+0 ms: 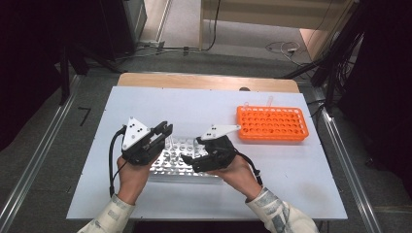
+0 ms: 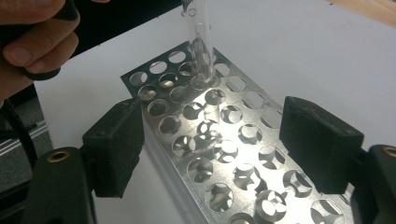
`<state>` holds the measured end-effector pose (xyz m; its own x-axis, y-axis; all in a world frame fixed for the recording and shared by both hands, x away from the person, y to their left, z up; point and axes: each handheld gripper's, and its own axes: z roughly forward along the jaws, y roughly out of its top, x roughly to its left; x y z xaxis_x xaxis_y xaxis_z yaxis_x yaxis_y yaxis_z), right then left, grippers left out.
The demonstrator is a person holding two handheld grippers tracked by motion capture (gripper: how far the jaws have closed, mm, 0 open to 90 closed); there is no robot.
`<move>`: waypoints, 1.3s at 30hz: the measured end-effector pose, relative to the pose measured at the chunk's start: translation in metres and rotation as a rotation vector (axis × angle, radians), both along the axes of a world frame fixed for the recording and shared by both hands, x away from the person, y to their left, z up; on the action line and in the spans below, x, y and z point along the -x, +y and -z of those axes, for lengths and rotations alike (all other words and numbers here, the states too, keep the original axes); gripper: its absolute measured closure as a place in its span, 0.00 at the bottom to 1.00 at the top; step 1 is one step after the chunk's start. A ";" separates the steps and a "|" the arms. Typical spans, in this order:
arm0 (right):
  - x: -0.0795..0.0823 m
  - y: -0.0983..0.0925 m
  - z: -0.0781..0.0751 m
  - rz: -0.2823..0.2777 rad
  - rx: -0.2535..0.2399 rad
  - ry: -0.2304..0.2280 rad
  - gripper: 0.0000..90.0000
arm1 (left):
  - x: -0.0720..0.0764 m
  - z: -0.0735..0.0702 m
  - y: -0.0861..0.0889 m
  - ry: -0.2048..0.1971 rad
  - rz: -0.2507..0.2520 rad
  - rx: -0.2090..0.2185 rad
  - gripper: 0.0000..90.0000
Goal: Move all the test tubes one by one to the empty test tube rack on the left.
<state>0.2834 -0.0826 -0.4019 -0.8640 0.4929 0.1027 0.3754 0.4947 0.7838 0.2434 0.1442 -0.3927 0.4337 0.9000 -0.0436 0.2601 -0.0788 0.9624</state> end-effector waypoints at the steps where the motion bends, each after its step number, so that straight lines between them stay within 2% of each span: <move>1: 0.000 0.000 0.000 0.005 -0.002 0.000 0.23 | -0.001 0.001 0.001 -0.011 -0.009 -0.002 0.84; 6: -0.002 -0.002 -0.001 0.015 -0.007 0.000 0.23 | -0.011 0.007 0.005 -0.025 -0.050 -0.014 0.84; 13: -0.002 -0.003 -0.001 0.020 -0.004 -0.005 0.23 | -0.016 0.015 0.004 -0.026 -0.051 -0.023 0.84; 17: -0.001 -0.004 -0.002 0.023 -0.006 -0.007 0.23 | -0.019 0.024 0.001 -0.005 -0.058 -0.043 0.84; 20: 0.000 -0.004 -0.002 0.020 -0.008 -0.011 0.23 | -0.021 0.032 -0.001 0.028 -0.059 -0.052 0.84; 25: 0.000 -0.006 -0.003 0.026 -0.007 -0.011 0.23 | -0.021 0.039 -0.005 0.089 -0.061 -0.099 0.83; 29: -0.001 -0.009 -0.004 0.034 -0.006 -0.016 0.23 | -0.021 0.042 -0.004 0.124 -0.057 -0.102 0.83; 33: -0.001 -0.009 -0.003 0.035 -0.005 -0.013 0.23 | -0.019 0.042 -0.004 0.133 -0.045 -0.097 0.81; 39: -0.003 -0.011 -0.001 0.046 0.004 -0.011 0.23 | -0.019 0.040 -0.005 0.131 -0.033 -0.079 0.73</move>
<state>0.2863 -0.0938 -0.4009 -0.8415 0.5325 0.0910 0.3891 0.4805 0.7859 0.2619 0.1394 -0.4329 0.3995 0.9164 -0.0260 0.3866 -0.1427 0.9111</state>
